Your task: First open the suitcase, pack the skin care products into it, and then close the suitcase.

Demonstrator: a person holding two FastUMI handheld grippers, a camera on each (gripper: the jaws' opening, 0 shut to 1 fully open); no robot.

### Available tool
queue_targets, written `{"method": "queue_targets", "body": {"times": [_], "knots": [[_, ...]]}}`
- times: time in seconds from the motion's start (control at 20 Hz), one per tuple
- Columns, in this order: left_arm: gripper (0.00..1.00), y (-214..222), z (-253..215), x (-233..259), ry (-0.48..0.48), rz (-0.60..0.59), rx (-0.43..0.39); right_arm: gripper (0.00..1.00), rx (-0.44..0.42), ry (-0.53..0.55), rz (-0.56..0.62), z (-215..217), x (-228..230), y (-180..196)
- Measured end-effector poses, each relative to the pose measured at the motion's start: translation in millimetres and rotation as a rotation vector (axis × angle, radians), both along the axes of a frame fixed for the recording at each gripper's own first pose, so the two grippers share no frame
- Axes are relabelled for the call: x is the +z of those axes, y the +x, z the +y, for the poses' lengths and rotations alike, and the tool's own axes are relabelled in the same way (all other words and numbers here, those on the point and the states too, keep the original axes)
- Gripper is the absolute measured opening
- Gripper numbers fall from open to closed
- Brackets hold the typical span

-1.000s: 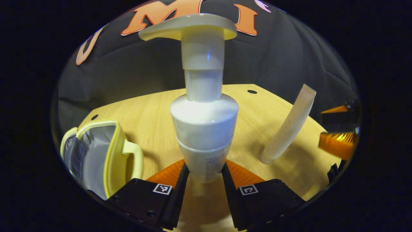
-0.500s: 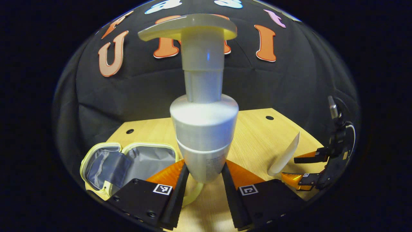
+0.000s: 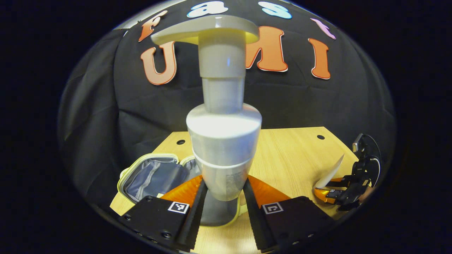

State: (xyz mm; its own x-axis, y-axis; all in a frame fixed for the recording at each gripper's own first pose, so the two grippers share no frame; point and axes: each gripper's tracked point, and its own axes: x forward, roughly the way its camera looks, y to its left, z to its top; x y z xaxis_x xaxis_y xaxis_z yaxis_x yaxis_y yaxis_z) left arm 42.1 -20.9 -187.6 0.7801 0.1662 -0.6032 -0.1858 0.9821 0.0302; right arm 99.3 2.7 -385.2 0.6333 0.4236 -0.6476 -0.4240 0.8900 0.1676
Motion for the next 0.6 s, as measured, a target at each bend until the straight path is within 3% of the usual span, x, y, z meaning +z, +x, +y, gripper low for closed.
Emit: {"method": "queue_targets", "body": {"times": [0.15,0.4,0.6], "knots": [[0.62,-7,11,4,0.019,0.010,0.011,0.54,-0.012,0.017,0.005,1,1,1],[0.60,-17,39,-4,0.000,0.017,0.024,0.46,-0.031,0.032,0.005,5,19,-2],[0.60,-17,59,-7,-0.025,0.014,-0.014,0.49,-0.043,0.037,-0.033,16,51,-5]]}}
